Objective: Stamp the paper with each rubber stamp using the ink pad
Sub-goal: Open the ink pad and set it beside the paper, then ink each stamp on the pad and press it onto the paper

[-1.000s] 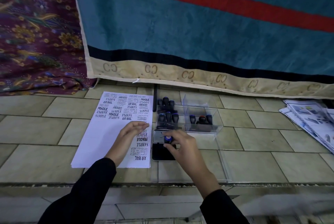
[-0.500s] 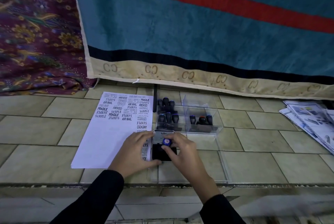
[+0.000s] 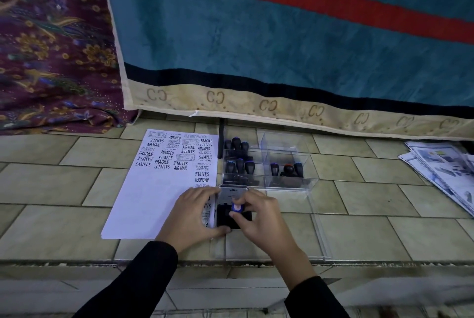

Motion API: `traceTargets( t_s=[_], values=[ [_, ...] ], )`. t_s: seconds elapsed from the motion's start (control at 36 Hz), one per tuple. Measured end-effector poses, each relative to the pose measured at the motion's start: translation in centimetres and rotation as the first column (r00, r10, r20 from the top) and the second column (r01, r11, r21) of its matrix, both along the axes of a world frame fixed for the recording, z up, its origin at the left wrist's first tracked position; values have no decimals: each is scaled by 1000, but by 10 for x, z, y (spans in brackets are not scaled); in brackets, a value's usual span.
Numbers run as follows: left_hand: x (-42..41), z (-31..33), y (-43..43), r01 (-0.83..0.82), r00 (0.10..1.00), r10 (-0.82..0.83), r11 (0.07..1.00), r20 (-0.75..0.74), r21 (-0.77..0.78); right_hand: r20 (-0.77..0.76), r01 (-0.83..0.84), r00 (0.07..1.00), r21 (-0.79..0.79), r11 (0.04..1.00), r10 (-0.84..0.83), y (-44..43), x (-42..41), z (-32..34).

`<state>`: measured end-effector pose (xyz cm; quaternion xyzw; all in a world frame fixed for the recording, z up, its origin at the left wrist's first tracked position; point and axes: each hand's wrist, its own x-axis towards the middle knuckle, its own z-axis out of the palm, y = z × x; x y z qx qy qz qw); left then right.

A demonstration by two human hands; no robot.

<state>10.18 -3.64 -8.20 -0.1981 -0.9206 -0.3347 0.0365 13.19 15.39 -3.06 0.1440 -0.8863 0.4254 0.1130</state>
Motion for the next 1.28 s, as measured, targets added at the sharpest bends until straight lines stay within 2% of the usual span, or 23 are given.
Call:
traceTargets(
  t_s=[0.25, 0.39, 0.53, 0.58, 0.64, 0.75, 0.89, 1.08, 1.28],
  values=[
    [0, 2, 1, -4, 1000, 4, 1000, 23, 4, 58, 59, 997, -16, 998, -58, -5, -5, 6],
    [1, 14, -3, -30, 996, 21, 994, 87, 110, 63, 59, 996, -34, 998, -57, -1, 4, 1],
    [-12, 30, -37, -183, 983, 182, 972, 17, 147, 51, 62, 997, 21, 998, -63, -2, 3, 4],
    [-21, 32, -61, -285, 954, 293, 952, -56, 115, 85, 53, 995, 56, 997, -58, -2, -1, 8],
    [-28, 28, -86, -408, 906, 407, 913, -117, 15, 100, 48, 993, 63, 997, -55, -5, -9, 13],
    [-27, 11, -118, -586, 809, 584, 791, -65, -176, 53, 52, 997, -54, 997, -50, -25, -34, 29],
    [-24, 2, -119, -595, 792, 610, 769, -11, -235, 7, -23, 1000, -11, 1000, 23, -68, -76, 40],
    [-22, 6, -119, -587, 799, 601, 778, -6, -227, 84, -85, 994, 162, 983, 72, -109, -113, 27],
    [-24, 3, -119, -596, 793, 609, 771, -11, -225, 144, -83, 988, 202, 976, 54, -118, -119, 17]
  ],
)
